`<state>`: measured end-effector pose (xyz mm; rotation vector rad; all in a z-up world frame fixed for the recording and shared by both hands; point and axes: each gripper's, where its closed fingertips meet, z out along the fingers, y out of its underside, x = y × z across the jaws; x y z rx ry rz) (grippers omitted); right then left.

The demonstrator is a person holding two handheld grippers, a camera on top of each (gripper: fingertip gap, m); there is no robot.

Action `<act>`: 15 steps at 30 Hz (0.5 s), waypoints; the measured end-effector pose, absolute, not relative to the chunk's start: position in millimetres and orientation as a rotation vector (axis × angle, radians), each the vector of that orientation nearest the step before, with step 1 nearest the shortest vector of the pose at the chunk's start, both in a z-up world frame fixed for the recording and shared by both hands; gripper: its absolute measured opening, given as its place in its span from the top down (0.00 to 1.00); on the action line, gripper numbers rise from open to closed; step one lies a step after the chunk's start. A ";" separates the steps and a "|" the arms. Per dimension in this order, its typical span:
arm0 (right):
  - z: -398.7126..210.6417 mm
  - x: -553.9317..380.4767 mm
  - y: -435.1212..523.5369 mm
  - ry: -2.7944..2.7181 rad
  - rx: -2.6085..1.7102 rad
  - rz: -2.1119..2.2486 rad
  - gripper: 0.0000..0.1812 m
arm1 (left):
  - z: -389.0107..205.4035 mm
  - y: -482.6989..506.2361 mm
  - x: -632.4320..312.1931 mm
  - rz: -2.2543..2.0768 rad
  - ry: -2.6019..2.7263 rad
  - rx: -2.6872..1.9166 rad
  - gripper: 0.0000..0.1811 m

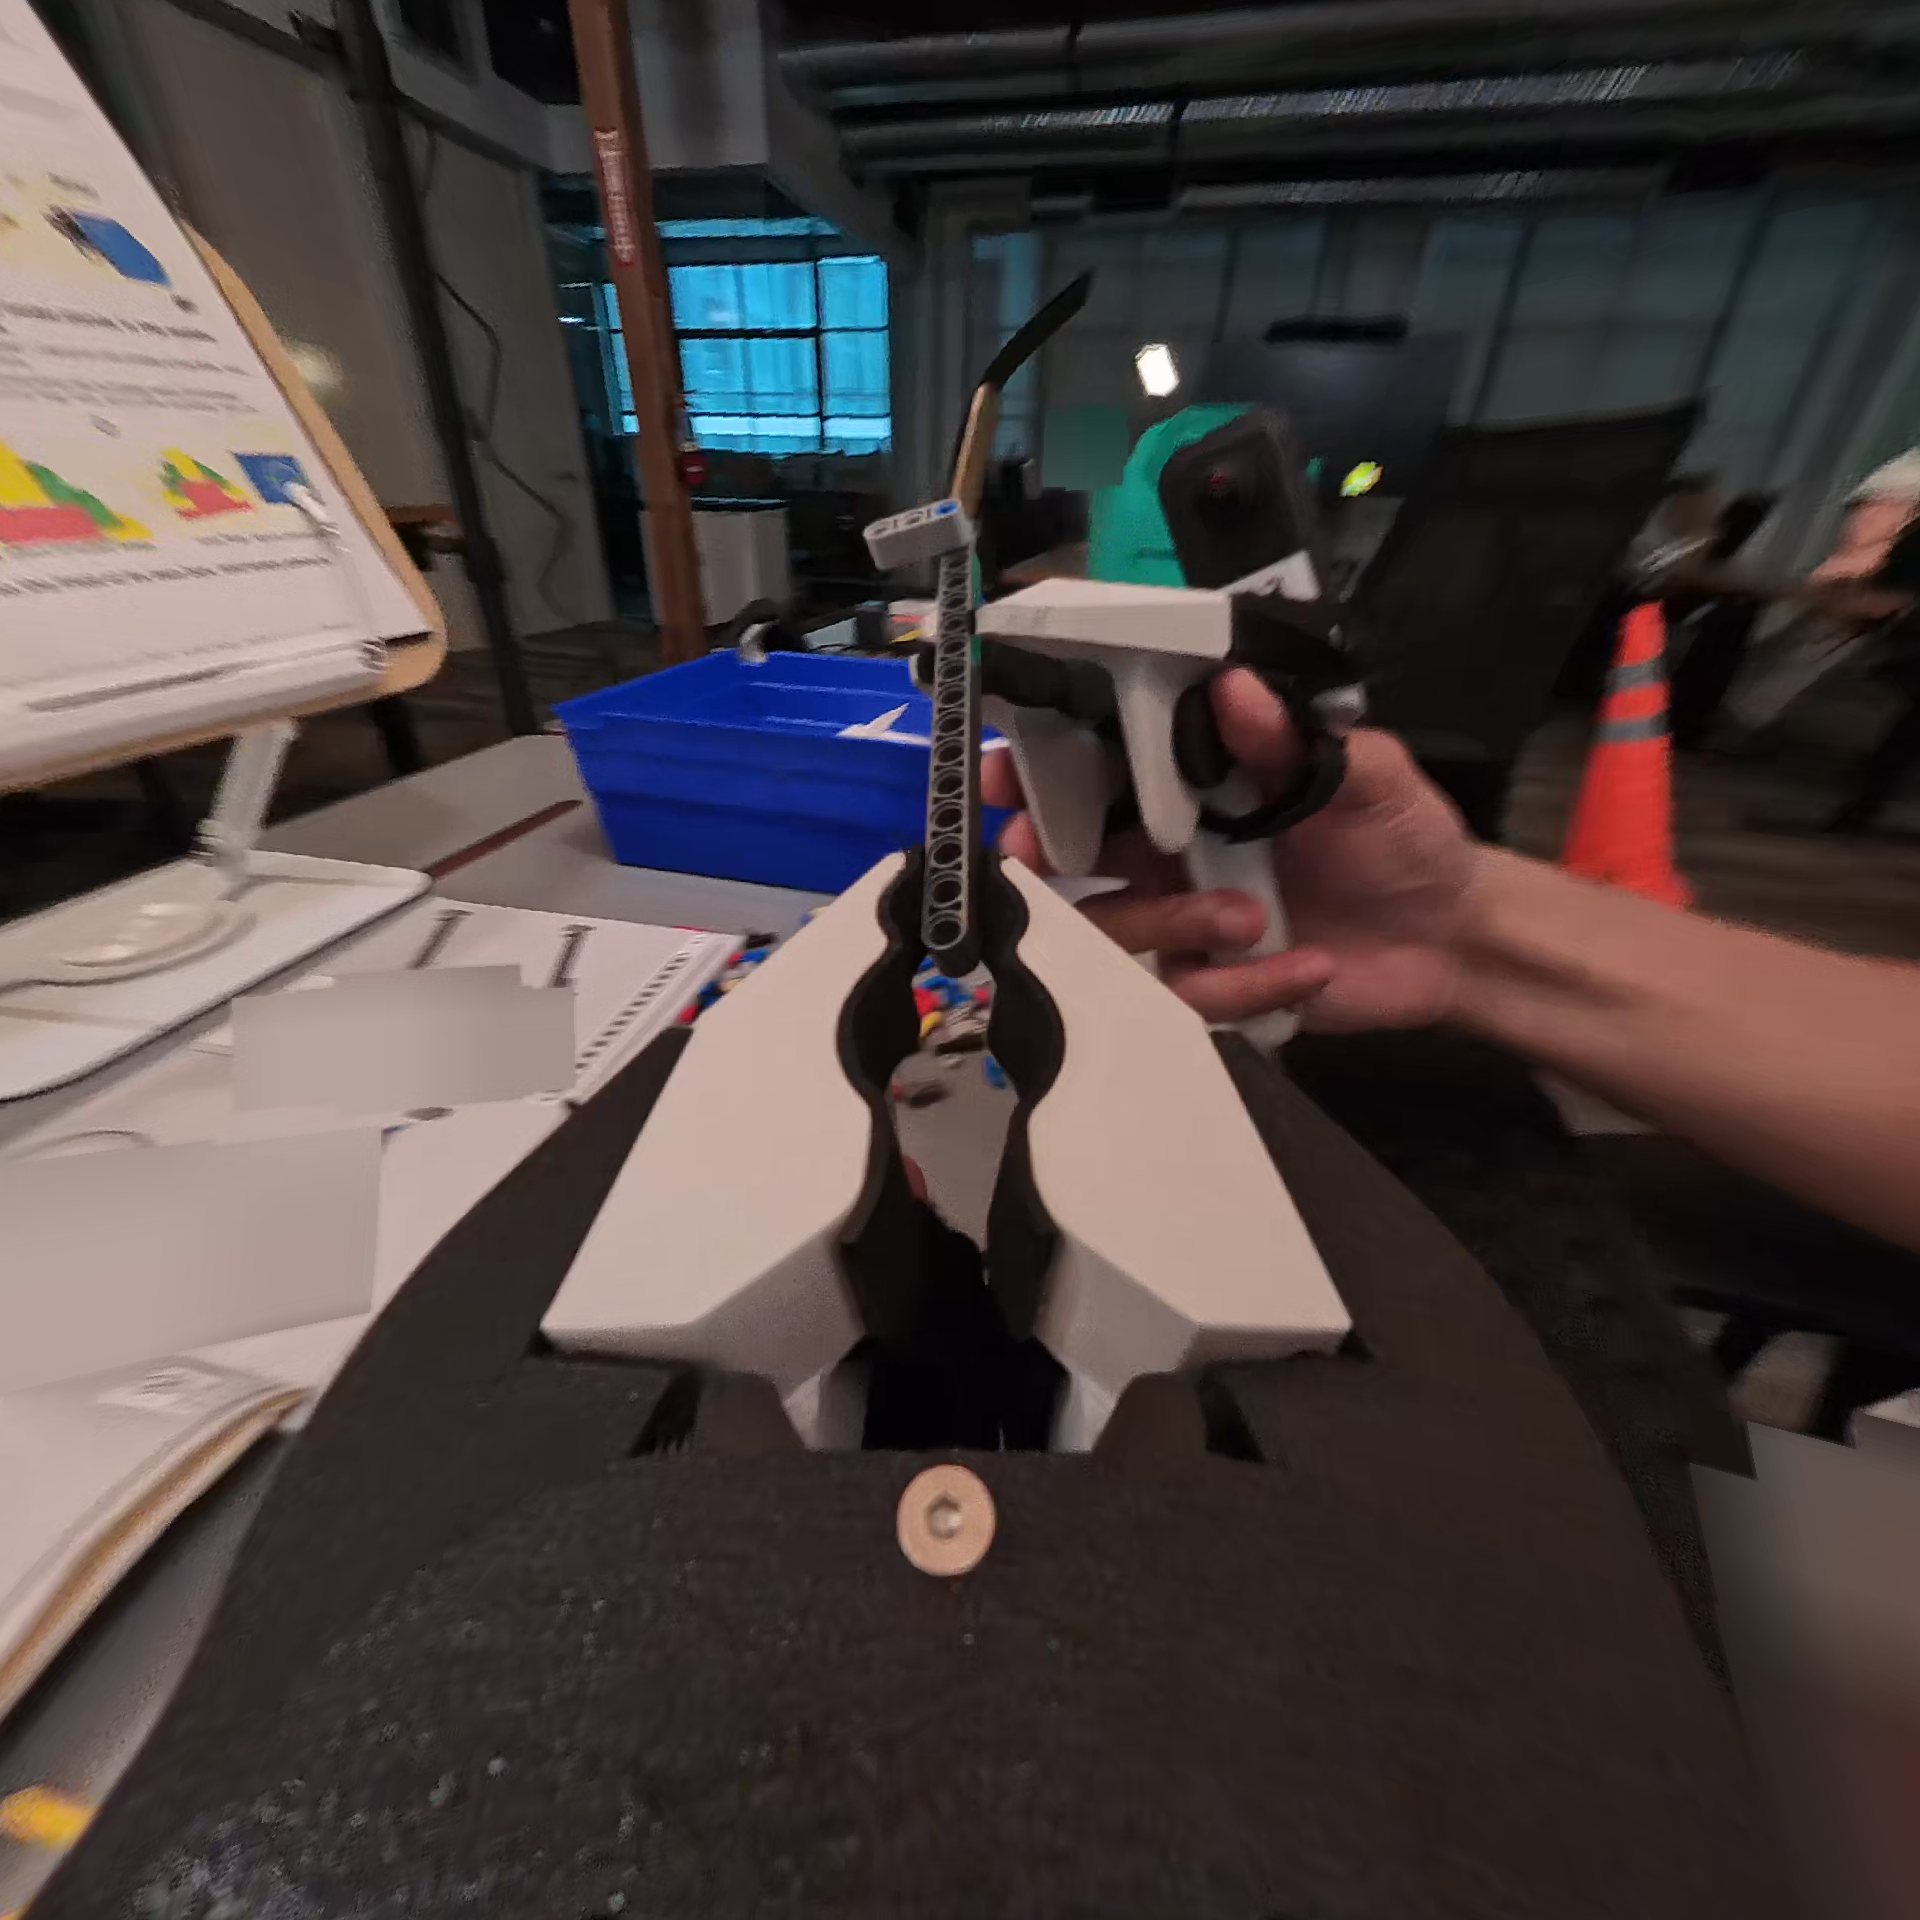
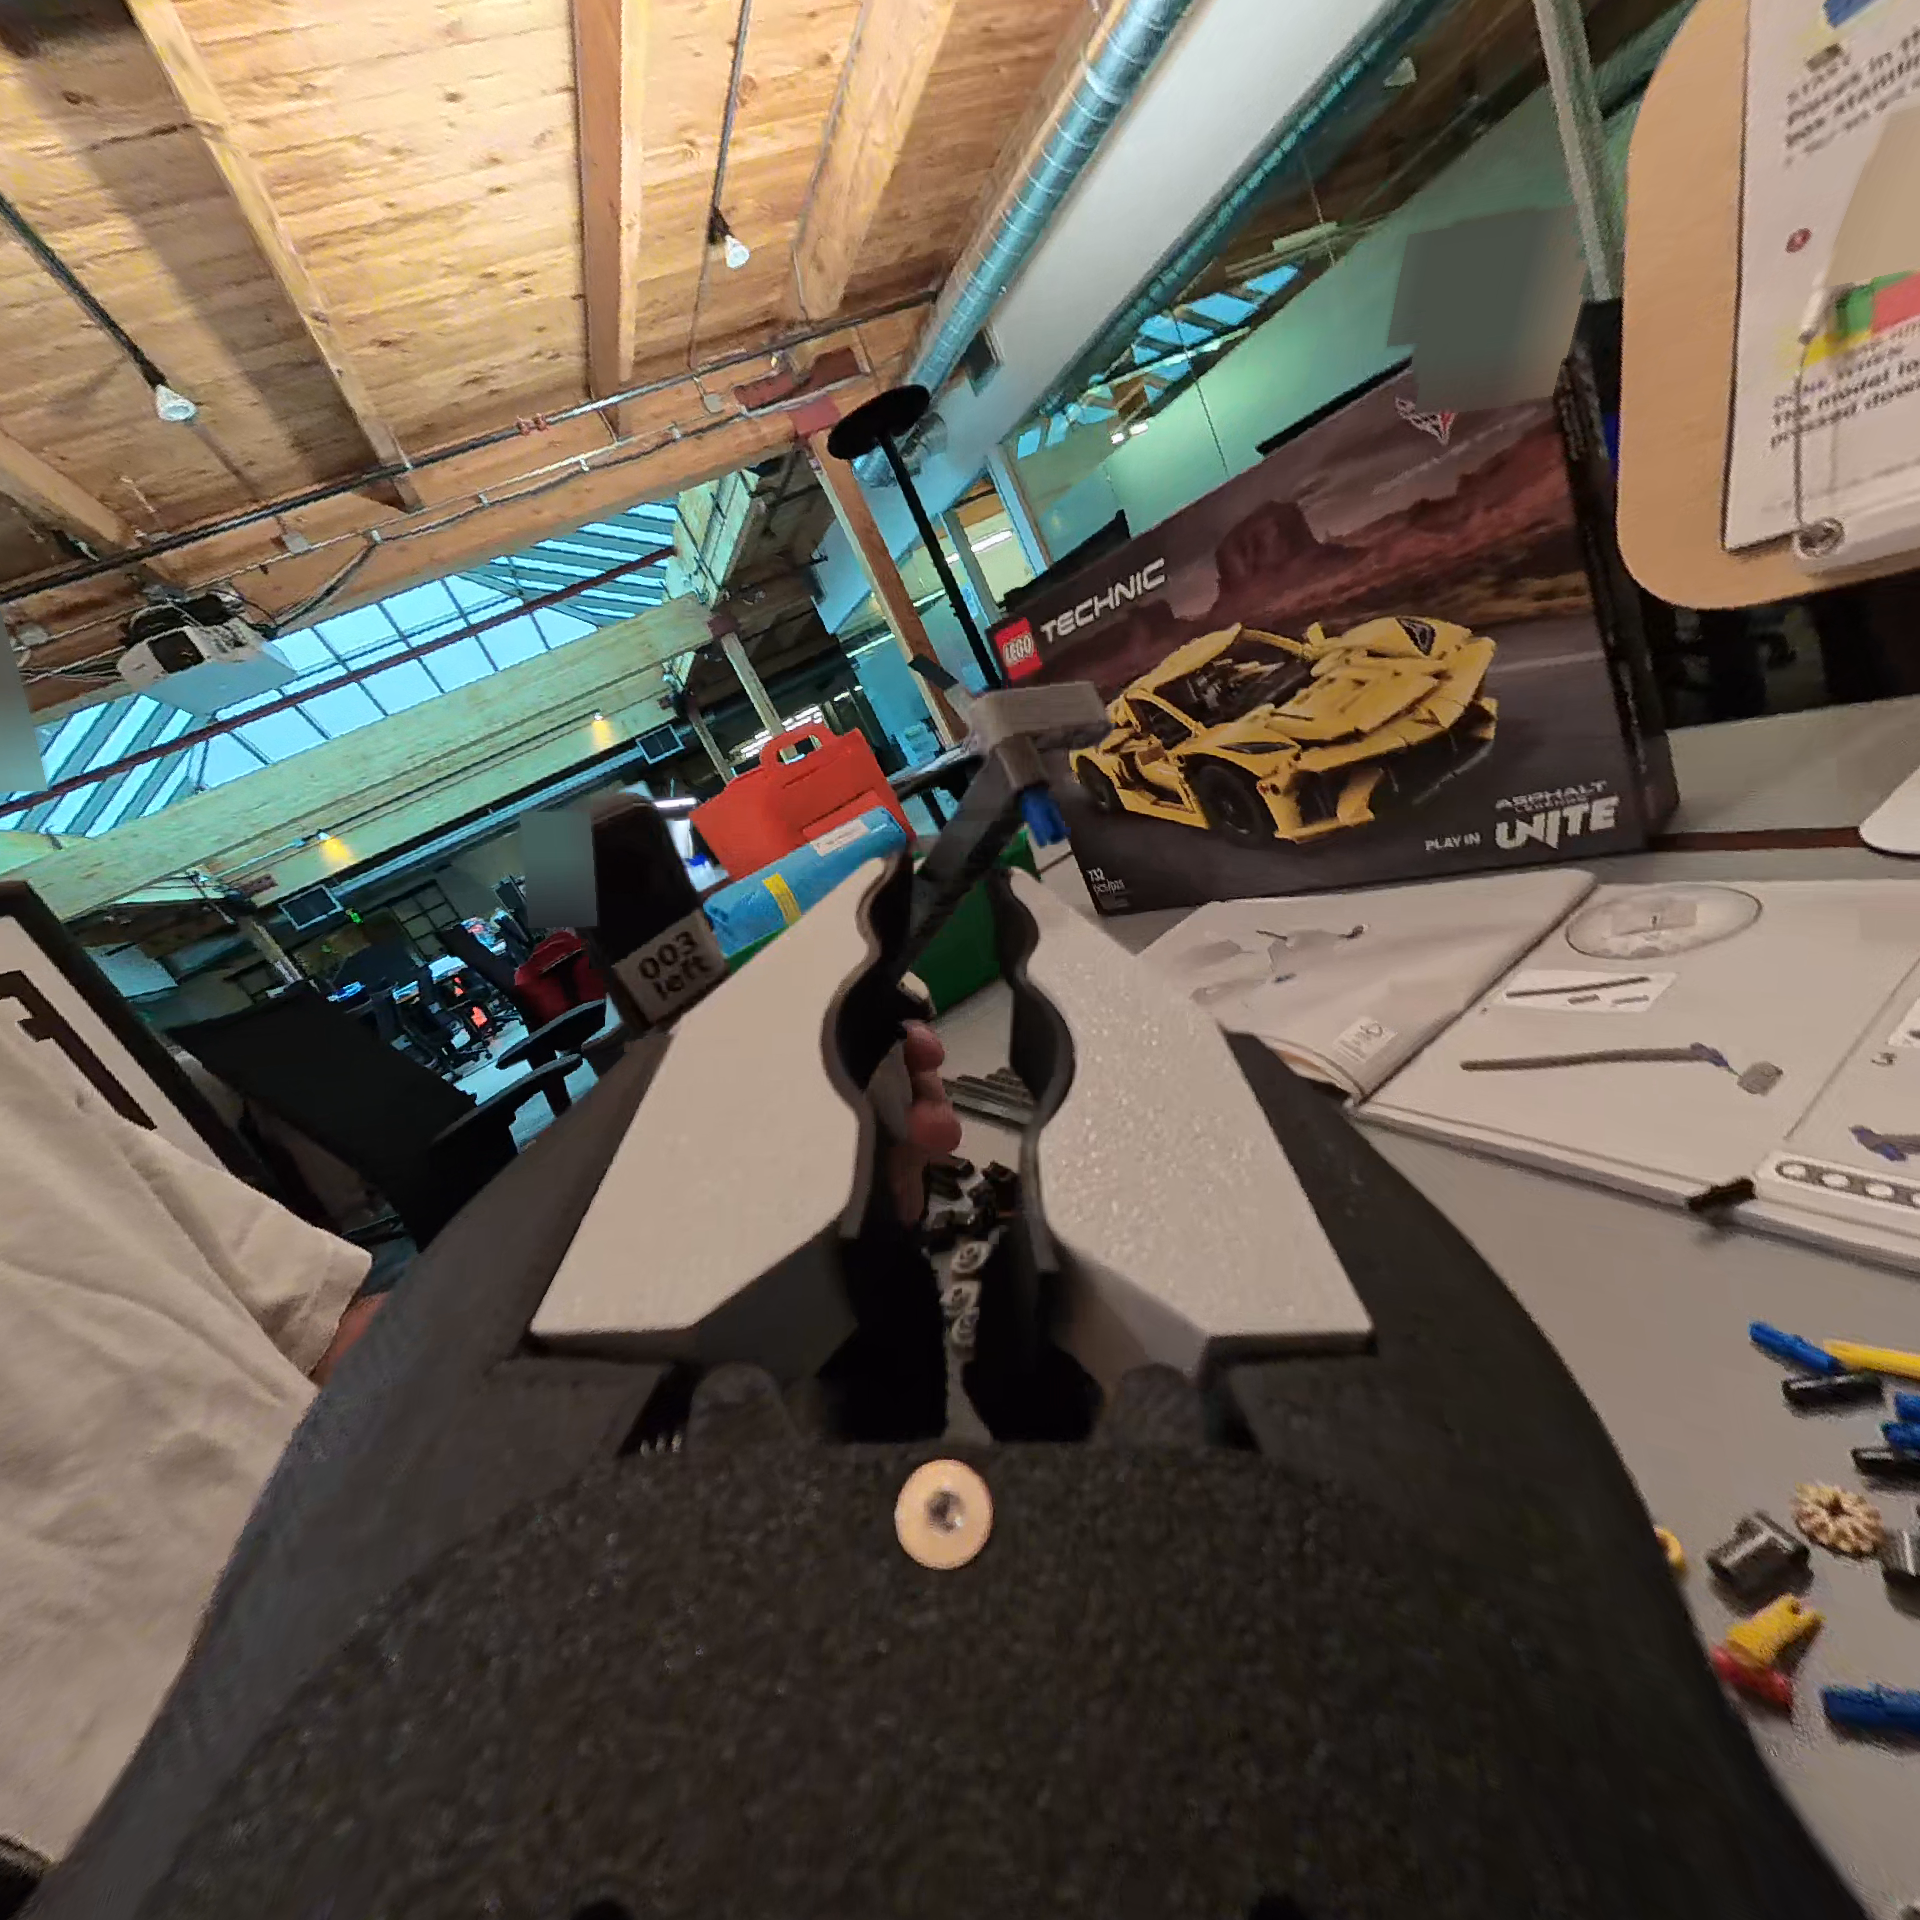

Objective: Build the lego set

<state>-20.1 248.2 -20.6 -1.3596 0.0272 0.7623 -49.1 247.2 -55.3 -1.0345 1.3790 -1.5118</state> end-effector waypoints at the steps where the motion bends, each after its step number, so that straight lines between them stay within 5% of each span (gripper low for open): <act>1: -23.5 -18.6 248.0 0.036 -1.372 0.768 0.91 | -58.1 249.8 -47.8 -1.423 1.395 -1.017 0.97; 8: -46.6 -11.5 257.3 0.175 -1.464 0.808 0.90 | -73.1 261.9 -40.3 -0.842 1.460 -0.826 0.97; 15: -44.6 -12.3 261.0 0.220 -1.394 0.899 0.95 | -79.3 268.7 -37.6 -0.759 1.446 -0.851 0.98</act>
